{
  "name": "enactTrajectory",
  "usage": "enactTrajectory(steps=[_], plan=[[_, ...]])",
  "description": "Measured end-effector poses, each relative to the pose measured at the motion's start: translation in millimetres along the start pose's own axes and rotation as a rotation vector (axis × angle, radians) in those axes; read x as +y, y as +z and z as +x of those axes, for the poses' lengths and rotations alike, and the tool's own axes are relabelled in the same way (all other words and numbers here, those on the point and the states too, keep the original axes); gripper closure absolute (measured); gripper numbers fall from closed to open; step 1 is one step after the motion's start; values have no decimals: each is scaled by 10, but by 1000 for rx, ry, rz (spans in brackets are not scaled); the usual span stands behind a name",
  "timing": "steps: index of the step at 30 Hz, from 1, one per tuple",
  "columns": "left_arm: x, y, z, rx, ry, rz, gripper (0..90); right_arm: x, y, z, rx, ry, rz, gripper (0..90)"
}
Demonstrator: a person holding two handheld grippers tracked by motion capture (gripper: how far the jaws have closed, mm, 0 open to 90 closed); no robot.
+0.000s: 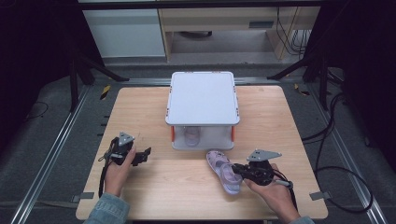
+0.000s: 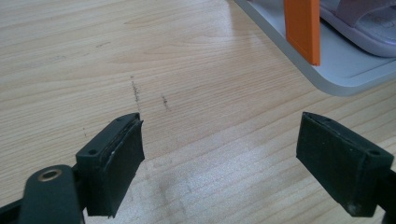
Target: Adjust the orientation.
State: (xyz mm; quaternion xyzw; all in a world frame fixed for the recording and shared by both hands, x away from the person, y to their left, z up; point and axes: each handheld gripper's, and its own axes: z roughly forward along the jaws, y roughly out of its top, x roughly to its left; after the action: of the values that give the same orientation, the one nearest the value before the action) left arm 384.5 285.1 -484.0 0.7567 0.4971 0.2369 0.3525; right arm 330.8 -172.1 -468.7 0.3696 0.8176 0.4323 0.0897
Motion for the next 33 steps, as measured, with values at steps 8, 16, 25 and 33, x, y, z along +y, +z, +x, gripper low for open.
enactTrajectory(steps=[8,16,25,33], plan=[[0,-1,-1,-1,0,0,139,57,-5,-44,-20,109,-92,833],[1,-4,4,-2,-1,-3,139,166,109,-104,-81,183,-177,833],[0,-6,4,-5,-4,-4,139,241,312,-143,-118,254,-241,833],[-2,5,-9,-13,-2,0,139,289,467,-162,-136,287,-279,834]])
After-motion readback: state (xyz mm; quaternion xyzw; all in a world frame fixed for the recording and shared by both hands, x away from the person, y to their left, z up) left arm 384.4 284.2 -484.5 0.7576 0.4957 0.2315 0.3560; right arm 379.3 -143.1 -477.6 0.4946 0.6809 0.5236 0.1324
